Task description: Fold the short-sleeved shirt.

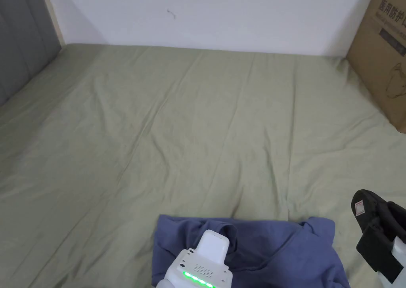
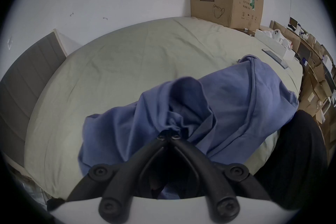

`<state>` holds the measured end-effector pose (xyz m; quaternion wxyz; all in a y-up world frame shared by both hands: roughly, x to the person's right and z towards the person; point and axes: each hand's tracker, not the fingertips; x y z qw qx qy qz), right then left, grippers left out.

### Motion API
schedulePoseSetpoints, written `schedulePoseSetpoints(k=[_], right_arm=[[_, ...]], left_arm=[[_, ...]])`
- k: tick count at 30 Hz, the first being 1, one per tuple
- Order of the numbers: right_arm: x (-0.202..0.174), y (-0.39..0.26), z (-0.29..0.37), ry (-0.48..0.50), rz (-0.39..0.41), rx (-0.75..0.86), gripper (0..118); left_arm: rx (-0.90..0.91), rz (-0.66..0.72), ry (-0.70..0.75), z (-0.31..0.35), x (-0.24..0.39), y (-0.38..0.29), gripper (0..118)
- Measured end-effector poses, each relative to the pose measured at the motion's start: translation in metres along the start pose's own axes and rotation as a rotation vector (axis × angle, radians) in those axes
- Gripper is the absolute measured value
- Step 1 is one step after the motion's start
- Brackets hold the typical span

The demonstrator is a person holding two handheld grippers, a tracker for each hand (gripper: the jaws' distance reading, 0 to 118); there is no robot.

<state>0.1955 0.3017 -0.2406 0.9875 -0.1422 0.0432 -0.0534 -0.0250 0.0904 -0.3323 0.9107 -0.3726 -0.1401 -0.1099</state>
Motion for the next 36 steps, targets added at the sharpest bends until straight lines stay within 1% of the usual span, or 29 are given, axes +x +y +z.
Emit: schedulePoseSetpoints(k=[1,3,5,6,8,9,10,11,12,13,16,17,19,21,22,23,25,26,27,29,30,31,33,34,36], right_arm=[[0.000,0.000,0.001,0.003,-0.002,-0.004,0],[0.000,-0.001,0.001,-0.002,-0.001,-0.006,0],[0.002,-0.002,0.000,-0.005,-0.004,-0.013,0],[0.002,-0.002,0.000,-0.006,-0.011,-0.014,0],[0.003,-0.001,0.001,-0.008,-0.012,-0.016,0],[0.003,0.001,0.002,-0.015,-0.008,-0.010,0],[0.002,0.002,0.002,-0.019,-0.003,-0.009,0],[0.003,0.004,0.003,-0.020,-0.001,-0.008,0],[0.003,0.005,0.005,-0.023,0.002,-0.006,0],[0.003,0.006,0.005,-0.025,0.007,-0.003,0],[0.002,0.010,0.007,-0.030,0.026,0.007,0],[0.002,0.011,0.007,-0.029,0.027,0.008,0],[0.000,0.012,0.008,-0.022,0.028,0.022,0],[-0.004,0.011,0.008,-0.006,0.032,0.041,0],[-0.009,0.010,0.006,-0.012,0.043,0.046,0],[-0.014,0.011,0.004,-0.017,0.064,0.044,0],[-0.025,0.011,0.001,-0.042,0.112,0.073,0],[-0.029,0.011,0.000,-0.040,0.117,0.086,0],[-0.034,0.012,-0.001,-0.034,0.119,0.100,0],[-0.039,0.011,-0.006,-0.031,0.129,0.115,0],[-0.043,0.011,-0.009,-0.037,0.141,0.118,0],[-0.047,0.011,-0.011,-0.028,0.143,0.125,0],[-0.050,0.009,-0.015,-0.019,0.143,0.140,0],[-0.052,0.008,-0.017,-0.021,0.143,0.148,0],[-0.054,0.007,-0.017,-0.019,0.139,0.162,0]], left_arm=[[0.005,0.005,0.001,0.001,0.005,0.003,0],[0.025,0.017,-0.041,0.001,0.015,0.010,0],[0.023,-0.007,-0.061,-0.006,0.035,0.018,0],[0.016,-0.003,-0.116,-0.010,0.041,0.020,0],[-0.010,0.047,-0.154,-0.016,0.051,0.025,0],[-0.046,0.134,-0.244,-0.020,0.053,0.027,0],[-0.048,0.166,-0.276,-0.020,0.057,0.026,0],[-0.037,0.161,-0.240,-0.021,0.058,0.029,0],[-0.024,0.159,-0.249,-0.019,0.058,0.031,0],[-0.009,0.174,-0.289,-0.010,0.054,0.035,0],[0.109,0.211,-0.315,0.032,0.029,0.047,0],[0.146,0.251,-0.328,0.046,0.014,0.051,0],[0.220,0.327,-0.344,0.076,-0.029,0.062,0],[0.306,0.402,-0.326,0.108,-0.075,0.072,0],[0.374,0.433,-0.336,0.127,-0.101,0.075,0],[0.457,0.417,-0.304,0.145,-0.120,0.078,0],[0.574,0.322,-0.117,0.184,-0.155,0.083,0],[0.614,0.281,-0.039,0.198,-0.167,0.084,0],[0.644,0.260,0.024,0.211,-0.178,0.082,0],[0.687,0.219,0.087,0.229,-0.196,0.075,0],[0.679,0.171,0.173,0.235,-0.201,0.070,0],[0.669,0.150,0.222,0.239,-0.205,0.066,0],[0.678,0.163,0.227,0.242,-0.214,0.054,0],[0.667,0.183,0.260,0.244,-0.216,0.049,0],[0.667,0.197,0.257,0.243,-0.221,0.041,0]])
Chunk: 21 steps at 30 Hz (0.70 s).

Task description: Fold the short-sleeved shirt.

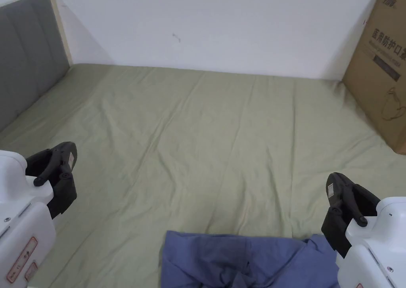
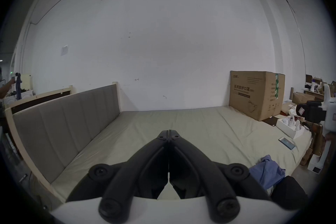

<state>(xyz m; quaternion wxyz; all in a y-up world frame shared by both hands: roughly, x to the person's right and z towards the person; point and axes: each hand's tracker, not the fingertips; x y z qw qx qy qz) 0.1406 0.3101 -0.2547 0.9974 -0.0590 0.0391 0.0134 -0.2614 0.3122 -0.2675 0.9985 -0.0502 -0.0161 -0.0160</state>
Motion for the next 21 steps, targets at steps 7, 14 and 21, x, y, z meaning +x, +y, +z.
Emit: schedulePoseSetpoints(k=[7,14,21], right_arm=[[-0.006,-0.006,-0.002,-0.049,0.070,-0.024,118],[-0.010,-0.008,0.002,0.006,0.011,-0.010,118],[-0.003,-0.018,0.000,0.044,-0.026,-0.067,118]], left_arm=[[-0.123,0.208,-0.093,-0.015,-0.006,-0.024,118],[-0.571,0.396,-0.192,-0.102,0.025,-0.098,118],[-1.023,0.404,-0.213,-0.146,0.081,-0.191,115]])
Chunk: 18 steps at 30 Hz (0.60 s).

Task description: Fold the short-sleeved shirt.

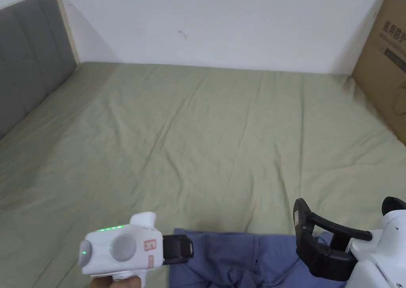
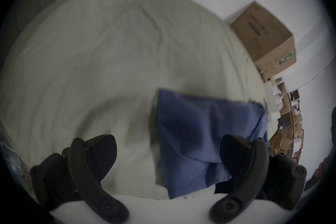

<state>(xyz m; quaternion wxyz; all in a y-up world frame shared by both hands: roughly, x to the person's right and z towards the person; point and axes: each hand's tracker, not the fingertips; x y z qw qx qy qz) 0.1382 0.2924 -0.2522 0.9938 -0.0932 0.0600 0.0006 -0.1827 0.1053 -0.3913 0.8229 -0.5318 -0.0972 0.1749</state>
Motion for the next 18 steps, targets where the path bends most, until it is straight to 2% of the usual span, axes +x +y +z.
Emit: schedulePoseSetpoints(k=[3,5,7,8,9,10,11,12,13,15,16,18], right_arm=[[0.004,-0.004,-0.002,-0.007,-0.001,-0.007,118],[0.008,-0.005,-0.001,-0.013,0.003,-0.016,118],[0.010,-0.007,-0.001,-0.013,0.006,-0.024,118],[0.013,-0.008,0.000,-0.011,0.002,-0.030,118],[0.014,-0.008,0.000,0.005,-0.008,-0.048,118],[0.015,-0.008,0.001,0.018,-0.020,-0.056,117],[0.016,-0.008,0.002,0.036,-0.030,-0.064,116],[0.016,-0.009,0.003,0.045,-0.034,-0.070,108],[0.016,-0.009,0.005,0.042,-0.030,-0.066,88],[0.013,-0.012,0.006,0.008,-0.008,-0.056,2],[0.015,-0.013,0.005,-0.010,-0.020,-0.049,2],[0.019,-0.009,0.005,0.032,-0.083,-0.088,2]], left_arm=[[-0.057,0.027,-0.032,-0.019,0.016,-0.010,112],[-0.065,-0.031,0.000,-0.026,0.033,-0.015,111],[-0.056,-0.080,0.034,-0.028,0.048,-0.016,103],[-0.073,-0.088,0.045,-0.029,0.053,-0.014,93],[-0.057,-0.093,0.089,-0.027,0.055,-0.012,67],[-0.030,-0.085,0.095,-0.022,0.055,-0.009,37],[-0.005,-0.063,0.043,-0.017,0.051,-0.007,13],[-0.006,-0.017,-0.019,-0.014,0.049,-0.006,14],[-0.028,0.005,-0.015,-0.011,0.048,-0.005,14],[-0.027,-0.025,-0.009,-0.009,0.047,-0.001,14],[-0.027,-0.027,-0.007,-0.008,0.047,-0.001,14],[-0.015,-0.011,-0.032,-0.003,0.046,-0.002,13]])
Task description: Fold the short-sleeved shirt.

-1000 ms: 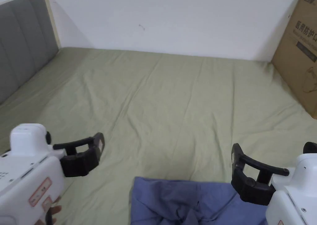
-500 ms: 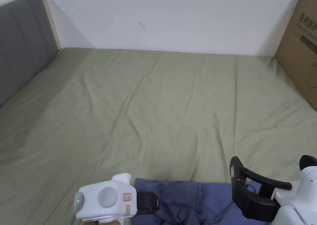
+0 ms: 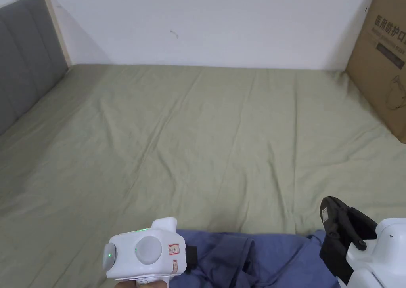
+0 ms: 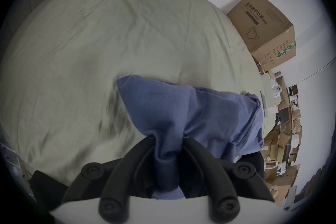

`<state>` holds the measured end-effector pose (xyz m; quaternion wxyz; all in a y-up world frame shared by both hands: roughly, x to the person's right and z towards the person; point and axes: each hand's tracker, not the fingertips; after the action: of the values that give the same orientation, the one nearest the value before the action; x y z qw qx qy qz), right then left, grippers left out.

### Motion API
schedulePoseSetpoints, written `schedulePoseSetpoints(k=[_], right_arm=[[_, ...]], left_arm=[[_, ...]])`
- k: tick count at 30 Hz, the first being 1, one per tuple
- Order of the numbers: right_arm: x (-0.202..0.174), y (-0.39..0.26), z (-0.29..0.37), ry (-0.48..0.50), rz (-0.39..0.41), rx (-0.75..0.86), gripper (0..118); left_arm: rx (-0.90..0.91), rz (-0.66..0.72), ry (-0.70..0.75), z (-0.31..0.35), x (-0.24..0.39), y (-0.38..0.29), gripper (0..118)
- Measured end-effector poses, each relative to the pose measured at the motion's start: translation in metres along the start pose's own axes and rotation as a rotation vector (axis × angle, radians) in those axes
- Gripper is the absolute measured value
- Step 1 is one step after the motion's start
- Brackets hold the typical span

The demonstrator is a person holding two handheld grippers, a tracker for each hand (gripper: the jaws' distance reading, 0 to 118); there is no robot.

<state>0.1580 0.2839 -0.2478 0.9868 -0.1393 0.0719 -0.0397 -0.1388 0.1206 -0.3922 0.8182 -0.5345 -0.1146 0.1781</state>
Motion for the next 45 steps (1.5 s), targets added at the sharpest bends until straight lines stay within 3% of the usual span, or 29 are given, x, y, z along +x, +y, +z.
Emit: schedulePoseSetpoints(k=[2,8,14,23,26,30,38,41,45], right_arm=[[-0.002,-0.001,0.000,-0.045,0.022,0.022,2],[-0.006,0.002,0.001,-0.032,0.057,0.016,2],[-0.011,0.005,-0.005,-0.013,0.036,0.019,2],[-0.020,0.007,-0.010,0.014,0.043,0.020,2],[-0.019,0.007,-0.012,0.025,0.025,0.009,2],[-0.019,0.006,-0.014,0.023,0.025,-0.004,2],[-0.018,0.004,-0.013,0.024,0.025,-0.021,2],[-0.014,0.003,-0.013,0.019,0.021,-0.026,2],[-0.010,0.004,-0.012,0.011,0.012,-0.029,2]], left_arm=[[0.007,-0.013,-0.001,0.005,0.001,0.001,13],[0.012,0.032,-0.057,0.020,-0.016,0.010,13],[0.081,0.050,0.007,0.061,-0.062,0.027,13],[0.122,-0.048,0.338,0.111,-0.139,0.061,13],[0.126,-0.045,0.355,0.119,-0.143,0.066,13],[0.151,-0.061,0.321,0.127,-0.115,0.063,13],[0.173,-0.216,0.111,0.115,0.009,0.051,13],[0.169,-0.315,0.119,0.086,0.055,0.039,13],[0.116,-0.320,0.103,0.034,0.085,0.024,13]])
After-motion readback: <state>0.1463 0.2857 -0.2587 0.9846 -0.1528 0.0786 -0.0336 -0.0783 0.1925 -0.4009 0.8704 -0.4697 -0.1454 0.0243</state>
